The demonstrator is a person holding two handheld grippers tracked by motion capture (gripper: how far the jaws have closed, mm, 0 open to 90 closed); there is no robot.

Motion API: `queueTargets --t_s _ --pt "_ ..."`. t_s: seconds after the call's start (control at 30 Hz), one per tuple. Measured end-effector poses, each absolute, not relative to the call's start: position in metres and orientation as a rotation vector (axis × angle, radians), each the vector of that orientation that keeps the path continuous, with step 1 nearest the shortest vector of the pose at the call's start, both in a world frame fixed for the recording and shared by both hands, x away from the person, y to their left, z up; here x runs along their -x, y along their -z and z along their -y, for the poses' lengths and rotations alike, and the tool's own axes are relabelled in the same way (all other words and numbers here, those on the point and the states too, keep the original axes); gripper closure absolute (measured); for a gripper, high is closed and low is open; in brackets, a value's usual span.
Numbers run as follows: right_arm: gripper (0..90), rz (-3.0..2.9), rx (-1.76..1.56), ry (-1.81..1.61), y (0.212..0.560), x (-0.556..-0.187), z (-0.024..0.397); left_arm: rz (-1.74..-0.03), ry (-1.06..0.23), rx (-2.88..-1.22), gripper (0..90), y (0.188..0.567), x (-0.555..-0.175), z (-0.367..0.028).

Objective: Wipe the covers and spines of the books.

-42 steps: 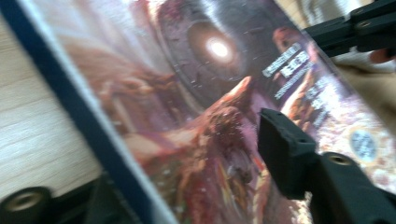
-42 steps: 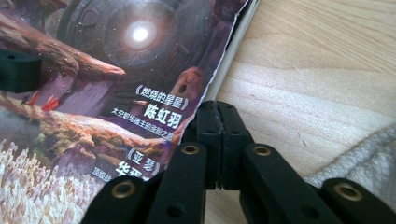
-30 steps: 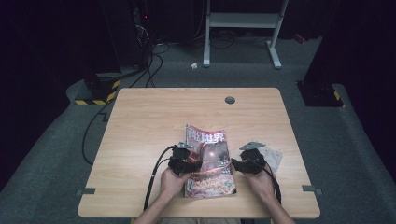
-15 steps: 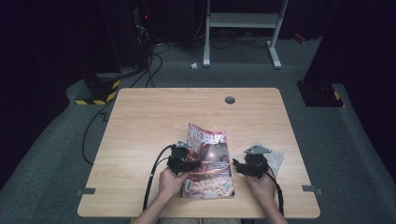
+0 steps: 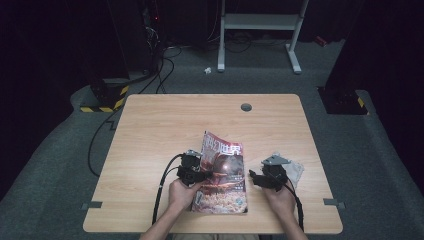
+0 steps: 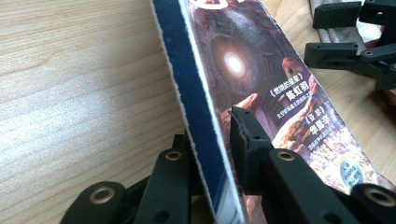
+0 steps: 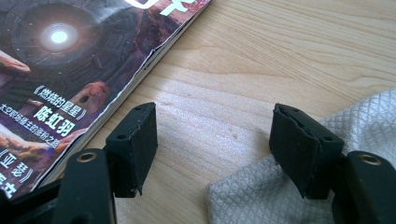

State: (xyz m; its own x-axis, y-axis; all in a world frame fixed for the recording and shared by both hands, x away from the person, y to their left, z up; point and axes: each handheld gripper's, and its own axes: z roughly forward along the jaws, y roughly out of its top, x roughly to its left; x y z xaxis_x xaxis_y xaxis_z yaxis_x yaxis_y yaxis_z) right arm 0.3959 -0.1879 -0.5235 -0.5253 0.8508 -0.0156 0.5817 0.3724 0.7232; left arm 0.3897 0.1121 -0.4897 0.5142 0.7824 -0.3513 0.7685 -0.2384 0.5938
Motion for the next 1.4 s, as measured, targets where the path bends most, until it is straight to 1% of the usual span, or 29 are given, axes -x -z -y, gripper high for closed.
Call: queueTargets --t_s 0.27,0.5,0.73,0.9,1.2,1.4 --pt "32.2 -2.251 -1.244 -0.952 0.524 -0.396 0.188 -1.276 -0.008 -2.017 79.8 0.485 -0.388 -0.118" --pt "32.2 -2.255 -1.239 -0.955 0.524 -0.396 0.188 -1.304 0.039 -2.003 82.7 0.481 -0.390 -0.126" --pt "32.1 -2.260 -1.233 -0.955 0.524 -0.396 0.188 -1.283 -0.009 -2.059 83.8 0.464 -0.389 -0.123" --pt "32.1 -2.261 -1.233 -0.956 0.524 -0.396 0.188 -1.264 -0.017 -2.103 83.9 0.456 -0.393 -0.117" --pt "32.2 -2.261 -1.233 -0.956 0.524 -0.396 0.188 -1.194 -0.065 -2.176 83.9 0.433 -0.399 -0.111" --pt "32.1 -2.260 -1.231 -0.955 0.524 -0.396 0.188 -1.152 -0.109 -2.225 84.0 0.419 -0.401 -0.113"
